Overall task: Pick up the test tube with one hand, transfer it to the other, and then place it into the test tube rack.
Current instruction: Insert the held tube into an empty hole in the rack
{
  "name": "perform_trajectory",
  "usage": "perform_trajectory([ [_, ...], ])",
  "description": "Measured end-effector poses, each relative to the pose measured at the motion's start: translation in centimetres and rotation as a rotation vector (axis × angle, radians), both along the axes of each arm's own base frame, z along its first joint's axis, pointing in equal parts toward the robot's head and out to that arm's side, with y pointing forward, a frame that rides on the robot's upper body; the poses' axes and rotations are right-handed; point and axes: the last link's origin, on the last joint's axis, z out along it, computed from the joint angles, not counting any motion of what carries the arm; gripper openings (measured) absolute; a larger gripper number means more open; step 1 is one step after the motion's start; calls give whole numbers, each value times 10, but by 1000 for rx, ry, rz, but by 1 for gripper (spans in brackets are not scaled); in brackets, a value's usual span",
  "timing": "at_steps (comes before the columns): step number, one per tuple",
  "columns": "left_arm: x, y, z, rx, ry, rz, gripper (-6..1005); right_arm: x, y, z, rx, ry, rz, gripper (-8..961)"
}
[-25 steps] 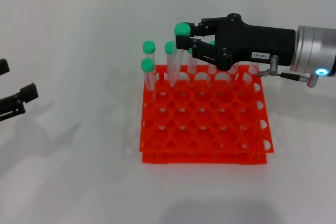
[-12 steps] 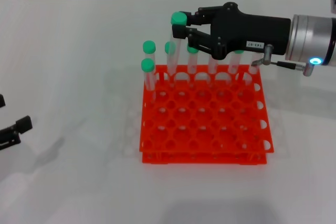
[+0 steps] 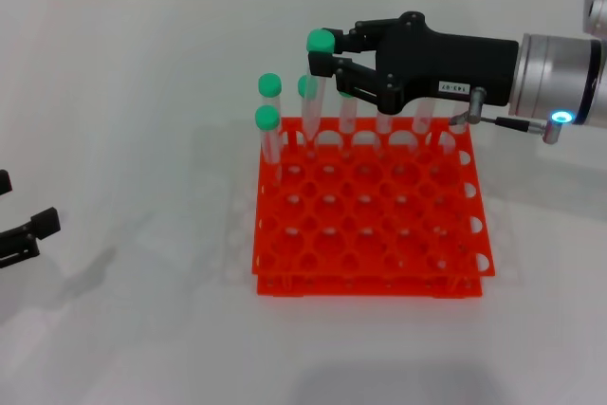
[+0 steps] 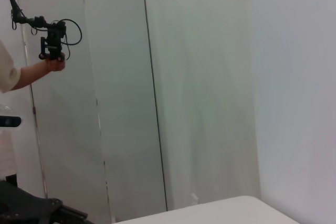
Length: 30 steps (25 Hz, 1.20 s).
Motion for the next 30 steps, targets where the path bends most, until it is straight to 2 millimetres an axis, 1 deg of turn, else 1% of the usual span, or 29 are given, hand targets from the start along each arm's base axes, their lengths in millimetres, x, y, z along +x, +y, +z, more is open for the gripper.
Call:
perform_trajectory([
  [11,2,10,-6,-28,6,-8,890,8,-7,-12,7,-10,-32,277],
  [30,1,9,-9,-36,-3,-7,889,16,-10,-11,30,2,-42,281],
])
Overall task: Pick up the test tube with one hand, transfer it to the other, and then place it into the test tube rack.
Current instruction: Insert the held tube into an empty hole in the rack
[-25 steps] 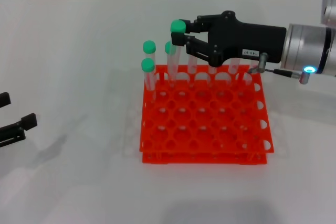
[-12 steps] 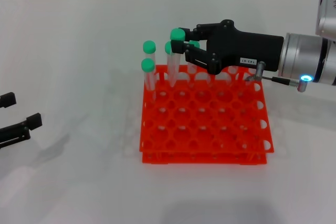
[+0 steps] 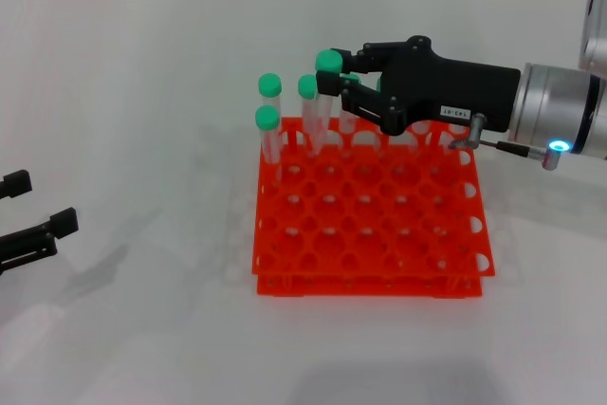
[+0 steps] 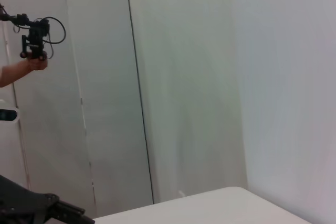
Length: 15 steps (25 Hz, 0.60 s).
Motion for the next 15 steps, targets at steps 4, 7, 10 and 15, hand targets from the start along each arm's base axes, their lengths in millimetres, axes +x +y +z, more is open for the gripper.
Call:
perform_trajectory([
  [4,0,0,0,0,0,0,889,0,-2,-2,-9,-5,7,282],
  [7,0,0,0,-2,-2,-1,889,-1,-2,-2,-10,-6,8,282],
  [10,0,0,-1,-3,-3,-1,889,-1,-2,-2,-11,-4,9,283],
  [15,-2,-2,-3,-9,-14,6,889,-3,-3,-5,-17,2,11,284],
])
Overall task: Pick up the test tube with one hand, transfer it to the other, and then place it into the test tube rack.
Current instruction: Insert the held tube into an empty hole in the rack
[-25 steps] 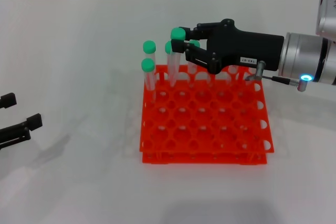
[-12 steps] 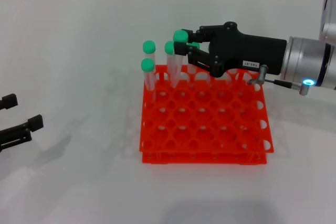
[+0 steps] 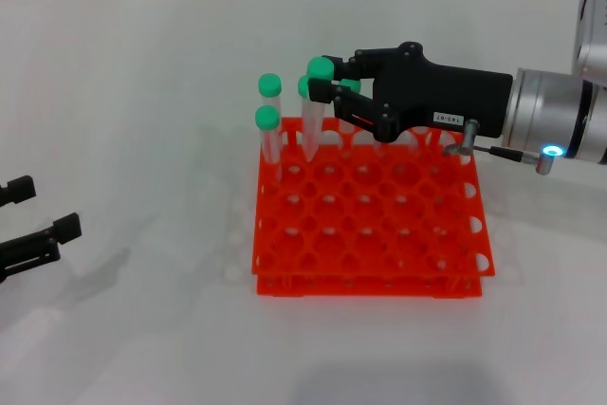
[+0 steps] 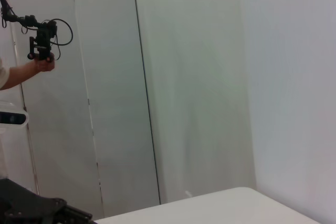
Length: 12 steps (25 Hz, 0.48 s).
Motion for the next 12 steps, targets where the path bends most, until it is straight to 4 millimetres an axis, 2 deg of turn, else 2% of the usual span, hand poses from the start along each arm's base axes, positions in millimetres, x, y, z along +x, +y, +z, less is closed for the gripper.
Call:
perform_trajectory([
  [12,0,-1,-1,-6,-2,0,889,-2,1,0,1,1,5,287],
])
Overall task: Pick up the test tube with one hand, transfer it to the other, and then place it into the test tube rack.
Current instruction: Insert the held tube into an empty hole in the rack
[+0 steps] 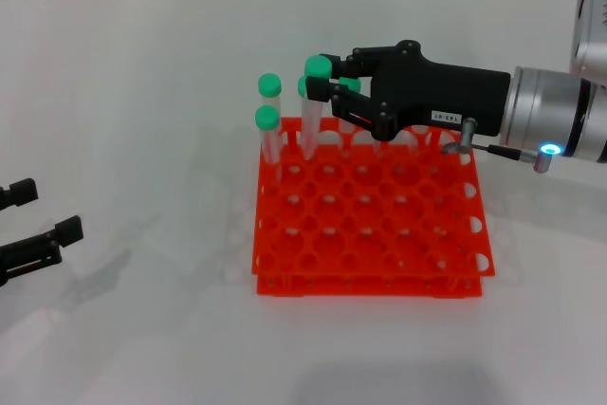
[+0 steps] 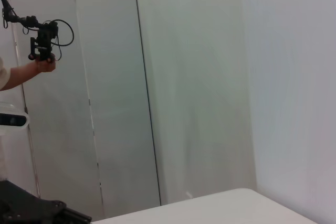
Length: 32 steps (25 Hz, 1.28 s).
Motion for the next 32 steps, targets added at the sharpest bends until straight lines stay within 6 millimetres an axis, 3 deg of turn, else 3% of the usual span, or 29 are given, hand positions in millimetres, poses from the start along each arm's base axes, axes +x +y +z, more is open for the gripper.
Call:
perform_trajectory([
  [32,2,0,-2,-8,0,-18,889,5,1,-13,13,-72,-17,294],
])
